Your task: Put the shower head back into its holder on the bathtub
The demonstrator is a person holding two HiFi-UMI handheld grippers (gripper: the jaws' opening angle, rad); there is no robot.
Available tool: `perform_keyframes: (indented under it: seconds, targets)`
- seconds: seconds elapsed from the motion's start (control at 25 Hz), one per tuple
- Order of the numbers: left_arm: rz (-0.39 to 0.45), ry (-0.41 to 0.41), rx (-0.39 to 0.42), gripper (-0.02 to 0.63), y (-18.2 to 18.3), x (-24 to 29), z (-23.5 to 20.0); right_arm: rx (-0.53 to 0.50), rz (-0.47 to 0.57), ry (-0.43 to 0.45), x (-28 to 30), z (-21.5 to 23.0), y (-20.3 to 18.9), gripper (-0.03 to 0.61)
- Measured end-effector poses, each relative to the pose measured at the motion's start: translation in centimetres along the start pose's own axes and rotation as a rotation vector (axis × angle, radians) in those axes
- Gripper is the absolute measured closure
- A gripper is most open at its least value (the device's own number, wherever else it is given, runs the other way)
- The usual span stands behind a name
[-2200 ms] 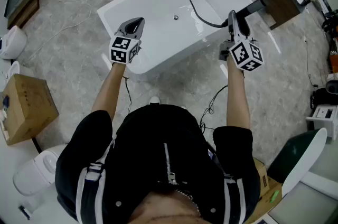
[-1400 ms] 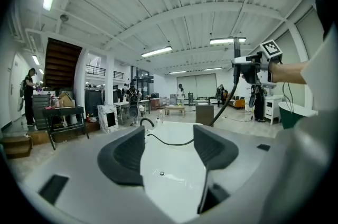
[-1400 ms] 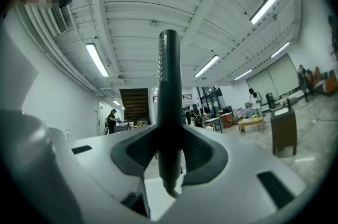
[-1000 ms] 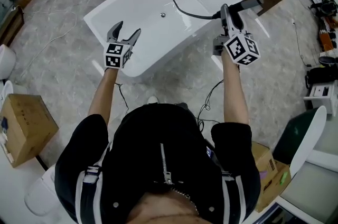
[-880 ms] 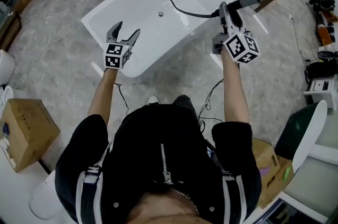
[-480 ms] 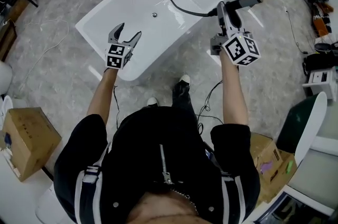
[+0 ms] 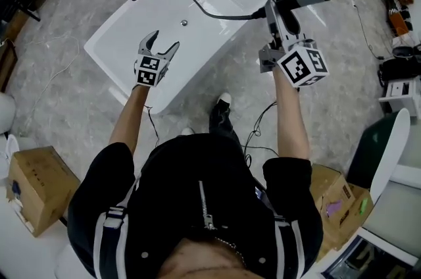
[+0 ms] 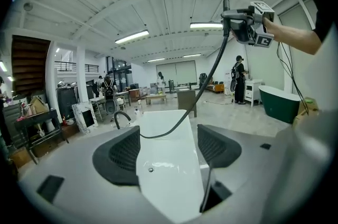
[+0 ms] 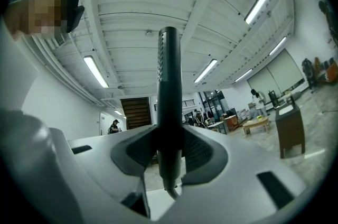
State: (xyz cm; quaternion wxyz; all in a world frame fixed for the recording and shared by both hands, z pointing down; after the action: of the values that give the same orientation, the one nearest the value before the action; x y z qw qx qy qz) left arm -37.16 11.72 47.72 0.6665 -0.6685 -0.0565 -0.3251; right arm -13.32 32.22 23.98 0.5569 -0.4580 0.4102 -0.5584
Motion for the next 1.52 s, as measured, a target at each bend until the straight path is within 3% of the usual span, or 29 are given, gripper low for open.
perform_keyframes:
  seconds: [0.16, 0.44, 0.6, 0.72, 1.12, 1.24, 1.32, 1.4, 1.52]
  targets:
    - [-0.041, -0.016, 0.027, 0.273, 1.6, 4.9, 0.7, 0.038, 0.040, 0.076, 1.2, 2.7, 1.9, 0.436]
    - [-0.122, -0.055, 0.151, 0.273, 4.4, 15.5, 3.1, 0.114, 0.068, 0.189, 2.7, 7.8, 5.7, 0.436]
    - [-0.161, -0.065, 0.162, 0.273, 5.9, 21.4, 4.0, 0.163, 0.064, 0.234, 3.5, 10.3, 7.3, 0.436]
    - [-0.205, -0.066, 0.172, 0.273, 6.6, 25.5, 4.6, 0.192, 0.065, 0.256, 3.6, 12.0, 8.6, 0.436]
    - [-0.269, -0.036, 0.350, 0.273, 9.6, 39.3, 6.4, 0.212, 0.084, 0.286, 2.0, 17.8, 11.4, 0.436]
    - [-0.298, -0.037, 0.357, 0.278, 9.7, 42.6, 7.0, 0.213, 0.080, 0.296, 1.2, 19.6, 11.6, 0.436]
    - [-0.323, -0.056, 0.381, 0.352, 7.9, 43.3, 7.8, 0.229, 0.064, 0.285, 0.5, 20.3, 11.3, 0.436]
    - [-0.330, -0.043, 0.421, 0.528, 8.3, 43.4, 7.7, 0.228, 0.052, 0.274, 0.5, 21.5, 12.0, 0.436]
    - [-0.327, -0.025, 0.399, 0.537, 10.5, 43.1, 6.7, 0.245, 0.052, 0.271, 0.9, 24.0, 13.5, 0.436]
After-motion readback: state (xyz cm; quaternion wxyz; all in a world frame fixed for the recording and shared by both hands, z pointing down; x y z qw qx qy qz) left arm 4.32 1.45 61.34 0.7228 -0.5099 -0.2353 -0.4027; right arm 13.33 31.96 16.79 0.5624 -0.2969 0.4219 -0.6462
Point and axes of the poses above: the fingertips, and each gripper's own axes: x forward along the fingers, z to its right, y out of its top, the point moved 5 cm from there along -x, backward along the fingers, and after that the axes turned 15 degrees about -z, right-handed, at the moved point
